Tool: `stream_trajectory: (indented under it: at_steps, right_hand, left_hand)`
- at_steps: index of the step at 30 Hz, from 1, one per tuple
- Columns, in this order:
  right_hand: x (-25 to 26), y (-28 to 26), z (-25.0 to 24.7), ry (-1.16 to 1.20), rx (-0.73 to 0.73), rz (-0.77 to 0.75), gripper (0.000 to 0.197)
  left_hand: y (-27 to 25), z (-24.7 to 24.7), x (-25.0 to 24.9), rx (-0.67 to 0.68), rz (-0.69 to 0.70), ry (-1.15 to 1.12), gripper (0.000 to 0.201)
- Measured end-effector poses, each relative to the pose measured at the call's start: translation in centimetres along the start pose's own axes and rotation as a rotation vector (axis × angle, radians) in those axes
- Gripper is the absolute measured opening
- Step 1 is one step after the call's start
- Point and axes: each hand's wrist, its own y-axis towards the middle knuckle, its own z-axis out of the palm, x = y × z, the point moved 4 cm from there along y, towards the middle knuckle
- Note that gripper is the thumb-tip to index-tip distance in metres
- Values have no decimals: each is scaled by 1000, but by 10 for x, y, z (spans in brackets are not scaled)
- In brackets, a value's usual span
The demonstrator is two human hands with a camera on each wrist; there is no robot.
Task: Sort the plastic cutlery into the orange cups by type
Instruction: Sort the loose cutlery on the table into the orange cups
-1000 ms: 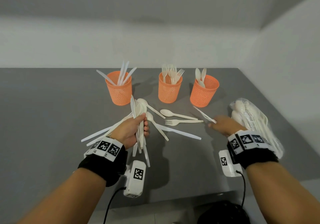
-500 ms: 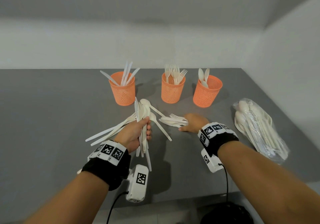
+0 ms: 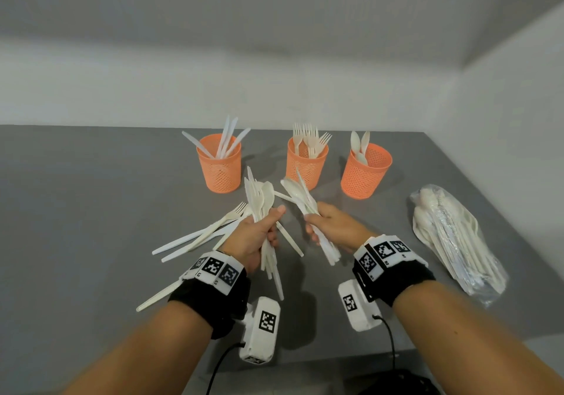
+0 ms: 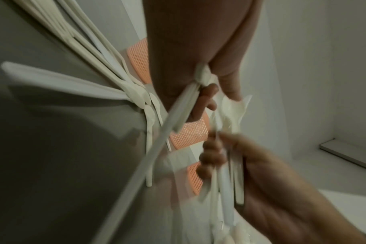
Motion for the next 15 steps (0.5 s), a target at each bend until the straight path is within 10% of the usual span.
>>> stream_trajectory:
  at_steps: [5, 15]
  right_hand:
    - [43, -12, 40, 344, 159, -84, 23]
    - [52, -3, 66, 301, 379, 37, 22]
  left_hand:
    - [-8, 12, -13, 48, 83, 74, 33]
    - [-4, -16, -17, -22, 52, -19, 32]
